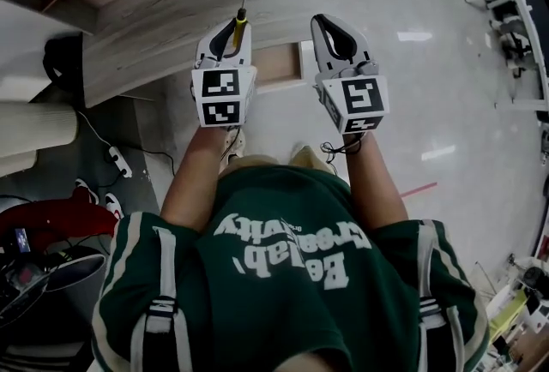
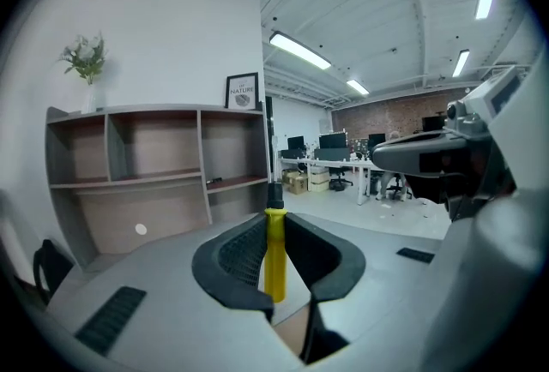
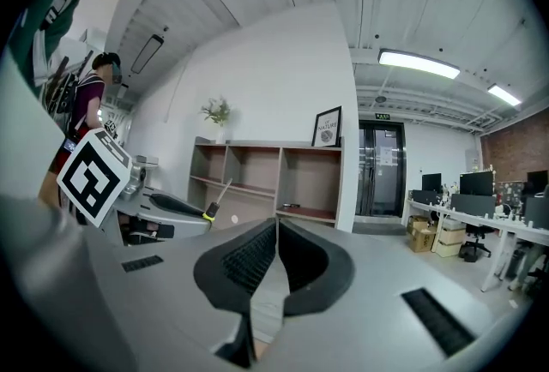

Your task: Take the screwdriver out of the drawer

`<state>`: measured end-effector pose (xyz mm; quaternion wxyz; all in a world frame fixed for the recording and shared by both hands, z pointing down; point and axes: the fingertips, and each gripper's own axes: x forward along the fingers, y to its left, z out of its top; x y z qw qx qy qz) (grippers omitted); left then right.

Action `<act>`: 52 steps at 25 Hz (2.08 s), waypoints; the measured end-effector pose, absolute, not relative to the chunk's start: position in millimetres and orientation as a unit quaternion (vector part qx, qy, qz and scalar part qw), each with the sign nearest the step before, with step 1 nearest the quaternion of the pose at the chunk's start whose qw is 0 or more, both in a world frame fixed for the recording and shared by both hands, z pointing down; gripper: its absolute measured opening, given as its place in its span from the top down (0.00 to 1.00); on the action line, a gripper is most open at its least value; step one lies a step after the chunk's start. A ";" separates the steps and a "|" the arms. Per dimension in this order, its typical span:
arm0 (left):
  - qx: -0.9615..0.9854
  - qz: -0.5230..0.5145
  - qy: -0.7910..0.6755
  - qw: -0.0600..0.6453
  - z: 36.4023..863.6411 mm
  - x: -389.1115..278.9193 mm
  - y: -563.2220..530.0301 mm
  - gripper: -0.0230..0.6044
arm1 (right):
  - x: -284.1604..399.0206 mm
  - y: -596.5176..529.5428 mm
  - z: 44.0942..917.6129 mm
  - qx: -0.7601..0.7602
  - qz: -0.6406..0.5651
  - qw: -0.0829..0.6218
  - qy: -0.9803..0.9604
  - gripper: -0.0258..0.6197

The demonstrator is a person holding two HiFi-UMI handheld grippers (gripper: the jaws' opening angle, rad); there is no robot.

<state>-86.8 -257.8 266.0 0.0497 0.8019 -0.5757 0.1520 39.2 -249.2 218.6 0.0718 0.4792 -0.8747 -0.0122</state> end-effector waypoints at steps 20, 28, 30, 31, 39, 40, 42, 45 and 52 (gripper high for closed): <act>0.787 0.098 -0.609 0.007 179.1 -133.3 -217.2 0.84 | -4.6 -233.1 176.3 0.441 -0.042 0.029 -0.896 0.91; 0.769 0.090 -0.633 0.003 184.1 -119.7 -190.0 0.84 | 17.5 -216.5 183.5 0.419 -0.044 0.023 -0.907 0.91; 0.766 0.089 -0.637 0.003 184.3 -113.0 -184.1 0.84 | 22.9 -214.1 183.1 0.415 -0.044 0.021 -0.908 0.91; 0.764 0.088 -0.639 0.004 185.1 -109.5 -181.0 0.84 | 25.2 -213.0 183.1 0.413 -0.043 0.019 -0.910 0.91; 0.753 0.096 -0.651 0.005 188.7 -94.1 -163.9 0.84 | 29.0 -196.7 183.2 0.386 -0.046 0.018 -0.921 0.91; 0.751 0.094 -0.653 0.004 187.3 -93.1 -162.3 0.84 | 30.7 -195.6 182.8 0.389 -0.047 0.019 -0.920 0.91; 0.749 0.092 -0.656 0.002 184.1 -92.9 -159.6 0.84 | 32.7 -194.6 181.6 0.396 -0.051 0.025 -0.917 0.90; 0.750 0.092 -0.655 -0.003 179.8 -93.9 -155.4 0.84 | 32.8 -191.9 180.2 0.399 -0.057 0.036 -0.914 0.91; 0.755 0.081 -0.651 -0.009 171.9 -96.3 -152.7 0.84 | 27.3 -182.4 179.3 0.388 -0.059 0.045 -0.919 0.91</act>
